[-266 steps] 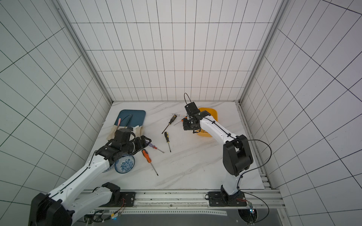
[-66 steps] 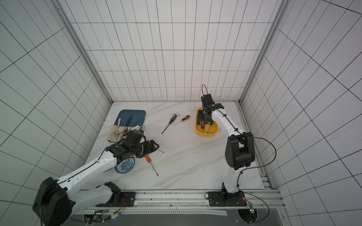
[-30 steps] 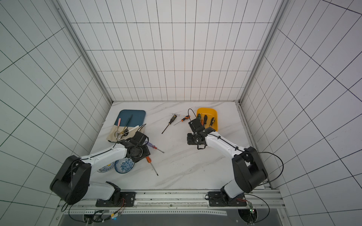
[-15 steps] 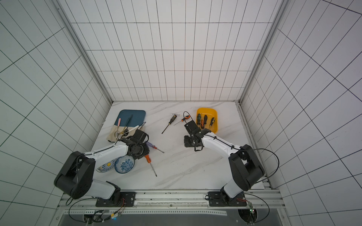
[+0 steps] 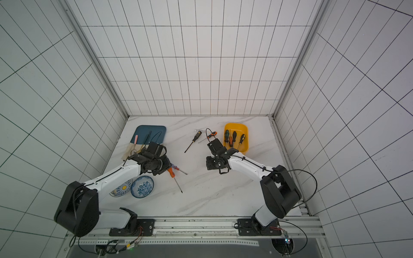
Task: Put the screwdriver on the desktop into the storage box
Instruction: Pick up the screwdriver from the center of the board.
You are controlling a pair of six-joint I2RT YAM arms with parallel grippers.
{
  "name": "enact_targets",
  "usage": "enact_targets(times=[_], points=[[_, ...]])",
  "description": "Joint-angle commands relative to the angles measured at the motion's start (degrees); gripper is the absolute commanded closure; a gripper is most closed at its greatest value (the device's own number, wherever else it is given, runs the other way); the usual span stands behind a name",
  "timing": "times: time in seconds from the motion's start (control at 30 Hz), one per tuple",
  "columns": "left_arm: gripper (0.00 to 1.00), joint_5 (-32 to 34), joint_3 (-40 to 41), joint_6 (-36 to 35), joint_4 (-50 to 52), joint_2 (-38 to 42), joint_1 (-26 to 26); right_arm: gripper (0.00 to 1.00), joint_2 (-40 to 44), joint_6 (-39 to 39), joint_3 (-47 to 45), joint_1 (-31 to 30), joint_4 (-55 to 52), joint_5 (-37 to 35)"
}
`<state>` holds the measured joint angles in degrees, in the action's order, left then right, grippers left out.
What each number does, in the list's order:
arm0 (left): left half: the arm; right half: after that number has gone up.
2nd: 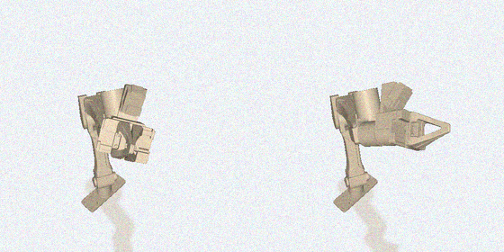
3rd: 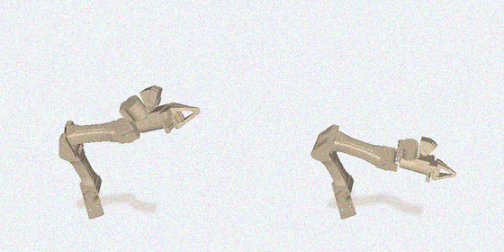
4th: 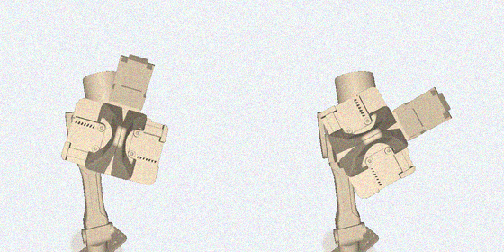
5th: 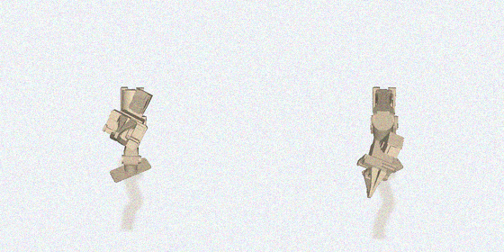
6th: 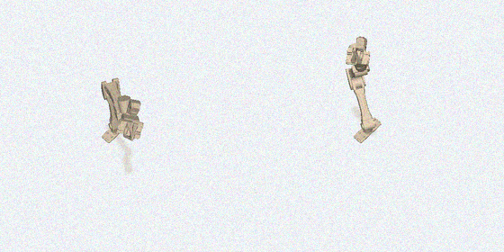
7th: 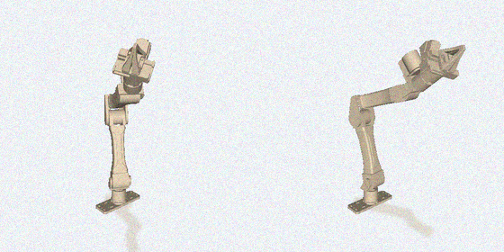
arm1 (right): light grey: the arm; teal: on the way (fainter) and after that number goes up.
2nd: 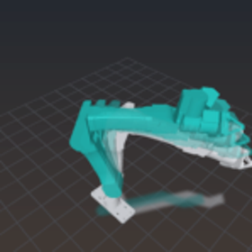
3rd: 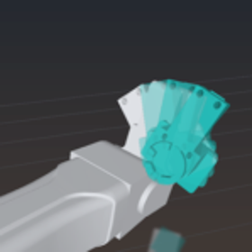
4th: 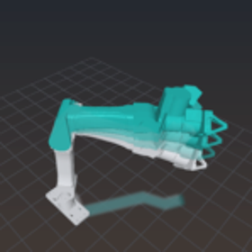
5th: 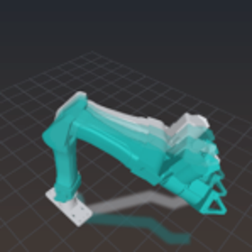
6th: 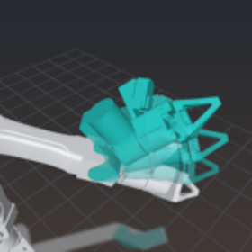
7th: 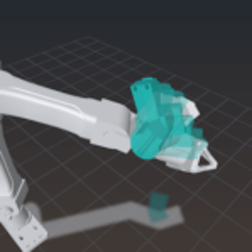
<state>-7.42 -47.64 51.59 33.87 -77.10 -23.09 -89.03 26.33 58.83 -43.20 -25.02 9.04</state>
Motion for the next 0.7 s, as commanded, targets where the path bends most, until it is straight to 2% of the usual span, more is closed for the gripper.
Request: enact_targets(times=[0.0,0.27,0.47,0.67], points=[[1.0,-1.46,-2.69,-0.69,-2.87,2.36,-1.53,0.52,2.22,-1.44,2.08,-0.57,3.35,7.9],[1.0,-2.14,-4.56,-2.0,-10.19,4.5,-6.95,0.51,0.62,0.75,4.61,-0.57,10.59,22.62],[1.0,-2.72,-4.28,-2.62,-13.59,5.41,-8.85,0.51,-0.8,3.99,4.89,-0.79,17.1,32.09],[1.0,-3.87,-3.34,-2.51,-17.05,7.17,-9.67,0.51,-2.52,4.57,5.85,-1.58,19.04,35.63]])
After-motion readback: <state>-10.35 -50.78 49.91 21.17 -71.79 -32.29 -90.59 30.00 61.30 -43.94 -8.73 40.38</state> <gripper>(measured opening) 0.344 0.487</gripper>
